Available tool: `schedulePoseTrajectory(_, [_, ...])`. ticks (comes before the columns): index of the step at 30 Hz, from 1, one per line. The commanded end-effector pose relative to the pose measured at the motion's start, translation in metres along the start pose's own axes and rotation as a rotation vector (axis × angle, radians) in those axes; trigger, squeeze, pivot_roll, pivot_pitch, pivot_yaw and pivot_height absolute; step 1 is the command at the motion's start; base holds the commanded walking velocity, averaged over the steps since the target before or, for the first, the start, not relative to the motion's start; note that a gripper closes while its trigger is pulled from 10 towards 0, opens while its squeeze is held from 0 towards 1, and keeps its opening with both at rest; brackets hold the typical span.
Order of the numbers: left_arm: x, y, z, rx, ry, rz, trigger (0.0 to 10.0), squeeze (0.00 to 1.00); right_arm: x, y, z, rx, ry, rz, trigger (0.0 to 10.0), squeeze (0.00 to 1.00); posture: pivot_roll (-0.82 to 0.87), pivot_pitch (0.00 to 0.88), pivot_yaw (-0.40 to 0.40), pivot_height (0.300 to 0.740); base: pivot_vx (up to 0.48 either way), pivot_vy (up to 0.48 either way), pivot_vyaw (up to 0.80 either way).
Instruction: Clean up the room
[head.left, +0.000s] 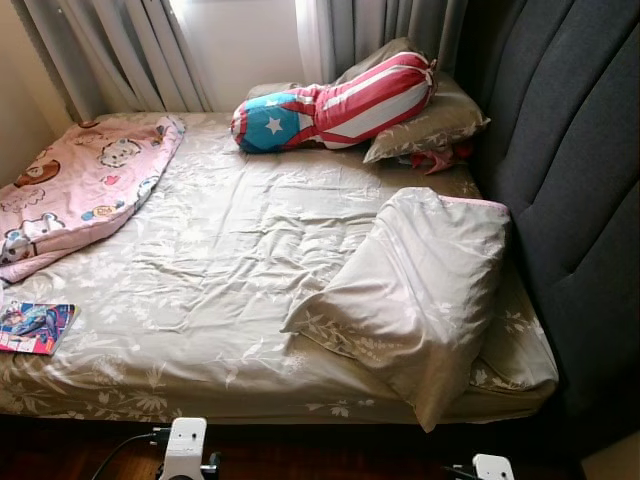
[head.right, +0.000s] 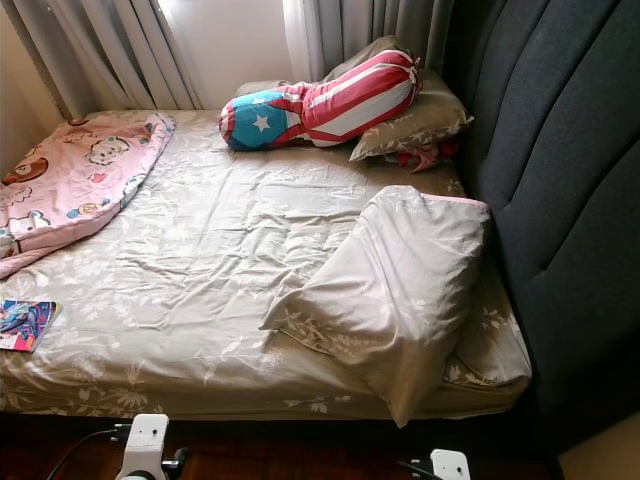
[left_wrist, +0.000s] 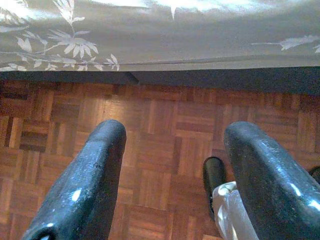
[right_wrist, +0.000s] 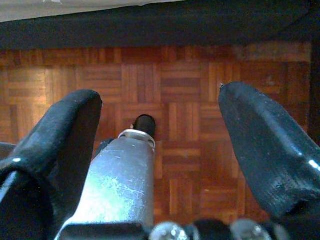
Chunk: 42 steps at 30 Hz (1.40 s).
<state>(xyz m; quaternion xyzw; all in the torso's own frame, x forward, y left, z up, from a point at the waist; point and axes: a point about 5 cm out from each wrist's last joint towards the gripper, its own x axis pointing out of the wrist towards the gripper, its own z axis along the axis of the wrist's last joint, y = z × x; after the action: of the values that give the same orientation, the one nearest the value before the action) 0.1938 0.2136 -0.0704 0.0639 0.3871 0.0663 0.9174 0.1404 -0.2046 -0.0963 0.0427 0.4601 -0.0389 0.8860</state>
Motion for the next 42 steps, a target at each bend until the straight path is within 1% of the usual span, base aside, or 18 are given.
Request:
schedulePoseTrajectory(1, [-0.001,0.002,-0.004,0.002,0.019,0.001,10.0,0.0,0.0,0.001,-0.003,-0.014,0.013,0.006,10.0,0.0,0.04,0.0,0.015,0.739,0.285,0.0,0.0])
schedulePoseTrajectory(4, [-0.001,0.002,-0.004,0.0,0.019,0.001,10.0,0.0,0.0,0.001,-0.002,-0.022,0.005,0.006,10.0,0.0,0.04,0.0,0.014,0.739,0.291,0.0,0.61])
schedulePoseTrajectory(6, [-0.001,0.002,-0.005,0.001,0.021,0.0,10.0,0.0,0.0,0.001,-0.004,-0.008,0.022,0.004,10.0,0.0,0.04,0.0,0.012,0.739,0.304,0.0,0.0])
schedulePoseTrajectory(25, [-0.001,0.001,-0.004,-0.004,0.01,0.004,10.0,0.0,-0.001,0.0,-0.004,0.001,0.007,0.005,10.0,0.0,0.03,0.0,0.006,0.739,0.313,0.0,0.0])
schedulePoseTrajectory(28, [-0.001,0.001,-0.003,-0.005,0.005,0.002,10.0,0.0,-0.001,0.0,-0.003,0.003,0.001,0.007,10.0,0.0,0.03,0.0,0.005,0.739,0.297,0.0,0.0])
schedulePoseTrajectory(30, [0.001,-0.001,0.004,-0.011,-0.028,-0.005,10.0,0.0,-0.001,0.0,-0.002,0.015,-0.016,0.007,10.0,0.0,0.03,0.0,0.002,0.739,0.0,0.0,0.0])
schedulePoseTrajectory(32, [0.001,-0.001,0.004,-0.011,-0.028,-0.005,10.0,0.0,-0.001,0.0,-0.002,0.015,-0.016,0.007,10.0,0.0,0.03,0.0,0.002,0.739,0.0,0.0,0.0])
schedulePoseTrajectory(33, [0.002,-0.001,0.014,-0.018,-0.071,-0.01,10.0,0.0,-0.002,0.0,-0.002,0.04,-0.041,0.004,10.0,0.0,0.02,0.0,0.002,0.739,0.0,0.0,0.0])
schedulePoseTrajectory(34, [0.003,-0.001,0.016,-0.02,-0.081,-0.011,10.0,0.0,-0.002,0.0,-0.001,0.047,-0.048,0.003,10.0,0.0,0.02,0.0,0.002,0.739,0.0,0.0,0.0])
schedulePoseTrajectory(35, [0.005,-0.002,0.035,-0.037,-0.17,-0.021,10.0,0.0,-0.003,-0.001,0.0,0.088,-0.087,0.005,10.0,0.0,0.02,0.0,0.0,0.739,0.0,0.0,0.0])
schedulePoseTrajectory(37, [0.006,-0.001,0.049,-0.044,-0.237,-0.029,10.0,0.0,-0.003,-0.001,0.002,0.111,-0.116,0.005,10.0,0.0,0.03,0.0,-0.001,0.739,0.0,0.0,0.0])
schedulePoseTrajectory(39, [0.006,-0.001,0.057,-0.045,-0.278,-0.035,10.0,0.0,-0.004,0.0,0.003,0.136,-0.142,0.007,10.0,0.0,0.02,0.0,-0.002,0.739,0.0,0.0,0.0])
schedulePoseTrajectory(40, [0.006,-0.001,0.067,-0.05,-0.323,-0.039,10.0,0.0,-0.005,0.0,0.005,0.156,-0.168,0.011,10.0,0.0,0.02,0.0,-0.003,0.739,0.0,0.0,0.0])
schedulePoseTrajectory(42, [0.005,-0.001,0.076,-0.054,-0.37,-0.044,10.0,0.0,-0.005,0.0,0.007,0.169,-0.196,0.016,10.0,0.0,0.02,0.0,-0.004,0.739,0.0,0.0,0.0])
